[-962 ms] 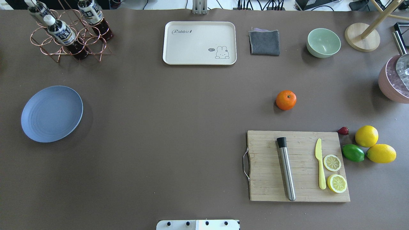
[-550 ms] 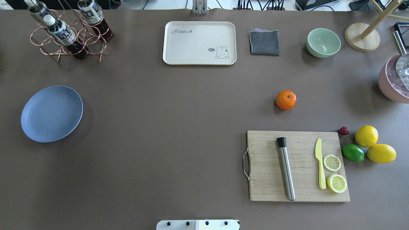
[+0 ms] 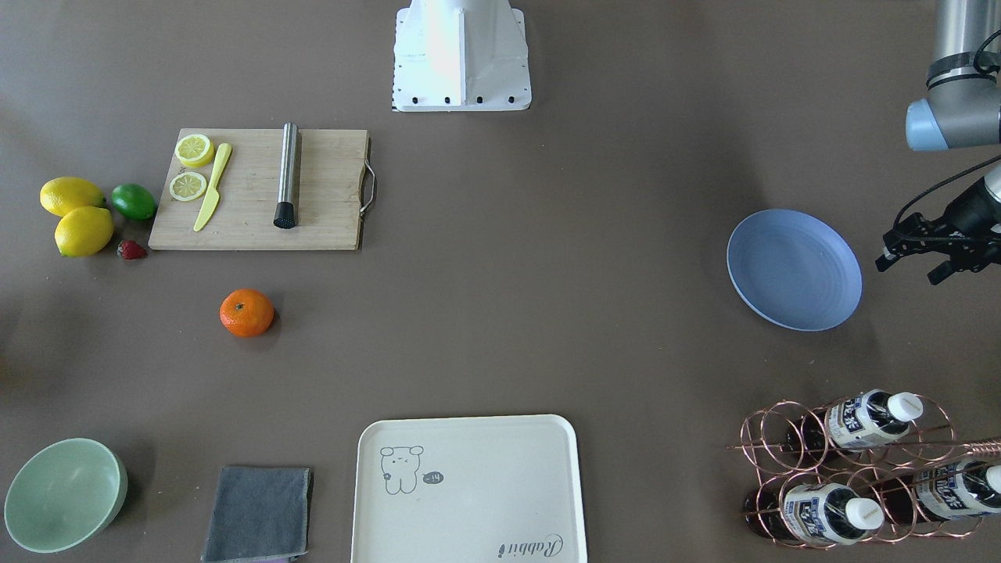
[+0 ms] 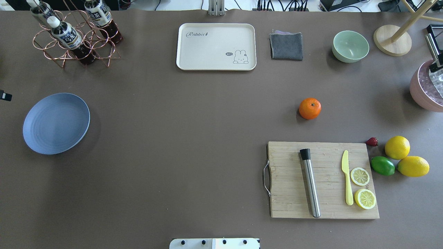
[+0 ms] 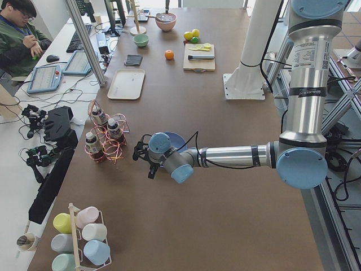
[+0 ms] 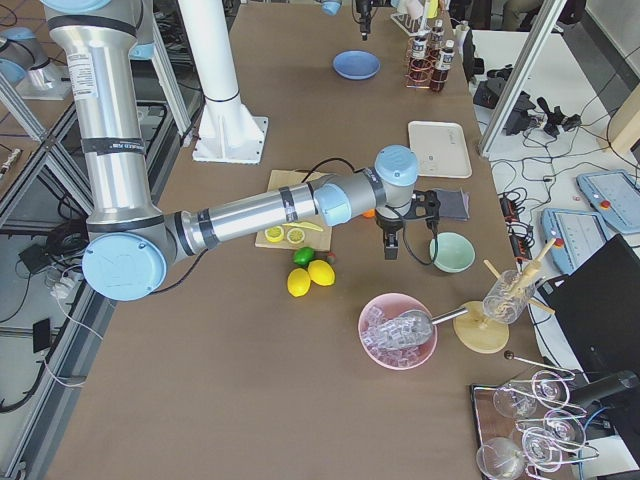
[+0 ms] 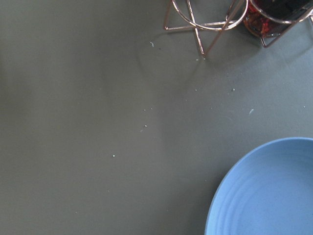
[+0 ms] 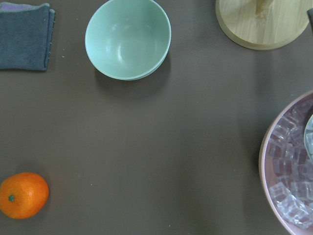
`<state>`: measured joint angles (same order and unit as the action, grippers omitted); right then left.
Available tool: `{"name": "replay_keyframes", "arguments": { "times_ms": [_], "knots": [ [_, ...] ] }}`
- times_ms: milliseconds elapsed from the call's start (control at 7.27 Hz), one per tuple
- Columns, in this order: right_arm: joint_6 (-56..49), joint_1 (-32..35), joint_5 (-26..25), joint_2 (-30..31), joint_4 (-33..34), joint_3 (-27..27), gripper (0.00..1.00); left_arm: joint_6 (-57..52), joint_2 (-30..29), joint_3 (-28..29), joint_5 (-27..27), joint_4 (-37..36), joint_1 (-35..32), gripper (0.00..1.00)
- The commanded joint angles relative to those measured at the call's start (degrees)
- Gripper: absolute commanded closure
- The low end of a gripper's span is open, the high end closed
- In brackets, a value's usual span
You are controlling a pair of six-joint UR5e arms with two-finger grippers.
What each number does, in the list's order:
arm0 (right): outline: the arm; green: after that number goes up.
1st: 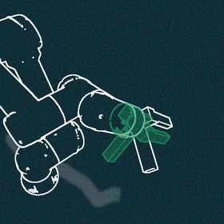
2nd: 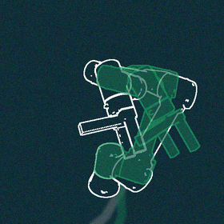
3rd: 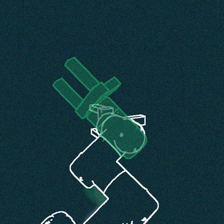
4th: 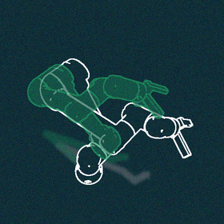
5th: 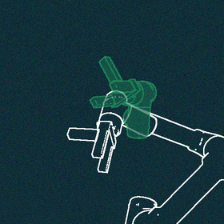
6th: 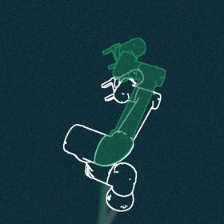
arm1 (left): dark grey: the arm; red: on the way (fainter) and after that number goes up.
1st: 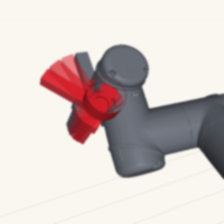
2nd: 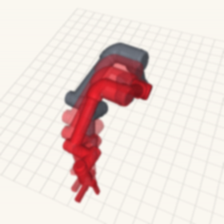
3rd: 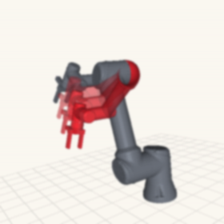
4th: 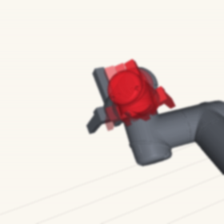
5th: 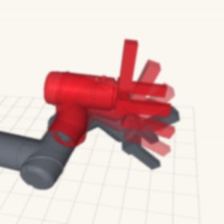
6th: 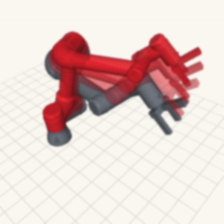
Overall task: Pick orange to plate
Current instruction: 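Move the left gripper toward the blue plate while the right gripper moves toward the orange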
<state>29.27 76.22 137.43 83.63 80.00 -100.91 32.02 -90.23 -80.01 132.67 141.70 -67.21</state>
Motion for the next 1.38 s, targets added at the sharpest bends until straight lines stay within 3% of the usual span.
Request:
{"name": "replay_keyframes", "arguments": {
  "times_ms": [0, 275, 412, 550, 688, 825, 962, 1100, 1238],
  "knots": [
    [5.87, -3.35, -1.2, -0.31, -4.14, -0.08, 0.0, 0.06, -0.12, 0.38, 0.04, 0.42, 4.44, 0.02],
    [6.06, -3.63, -1.55, -0.22, -4.24, -0.43, 0.0, -0.03, -0.12, 0.64, 0.04, 0.42, 5.86, 0.02],
    [6.49, -3.71, -1.64, -0.13, -4.24, -0.6, 0.0, -0.03, -0.03, 1.6, 0.13, 1.81, 5.95, 0.12],
    [7.37, -3.8, -1.72, -0.13, -4.24, -0.78, 0.0, -0.11, -0.03, 4.04, 0.13, 6.0, 5.95, 0.38],
    [7.99, -4.06, -2.07, -0.13, -4.24, -0.87, 0.0, -0.12, -0.12, 6.16, -0.04, 9.7, 6.99, 0.52],
    [7.99, -4.15, -2.25, -0.13, -4.24, -0.87, 0.0, -0.03, -0.12, 6.27, -0.04, 9.91, 7.09, 0.6],
    [7.99, -4.15, -2.34, -0.13, -4.24, -0.87, 0.0, 0.23, -0.12, 6.09, 0.04, 9.91, 7.18, 0.88],
    [7.99, -4.15, -2.34, -0.13, -4.24, -0.87, 0.0, 1.89, -0.21, 5.66, 0.13, 9.91, 7.18, 1.0],
    [7.99, -4.15, -2.43, -0.13, -4.24, -0.87, 0.0, 4.52, -0.3, 5.22, 0.48, 9.74, 7.18, 1.0]
  ]
}}
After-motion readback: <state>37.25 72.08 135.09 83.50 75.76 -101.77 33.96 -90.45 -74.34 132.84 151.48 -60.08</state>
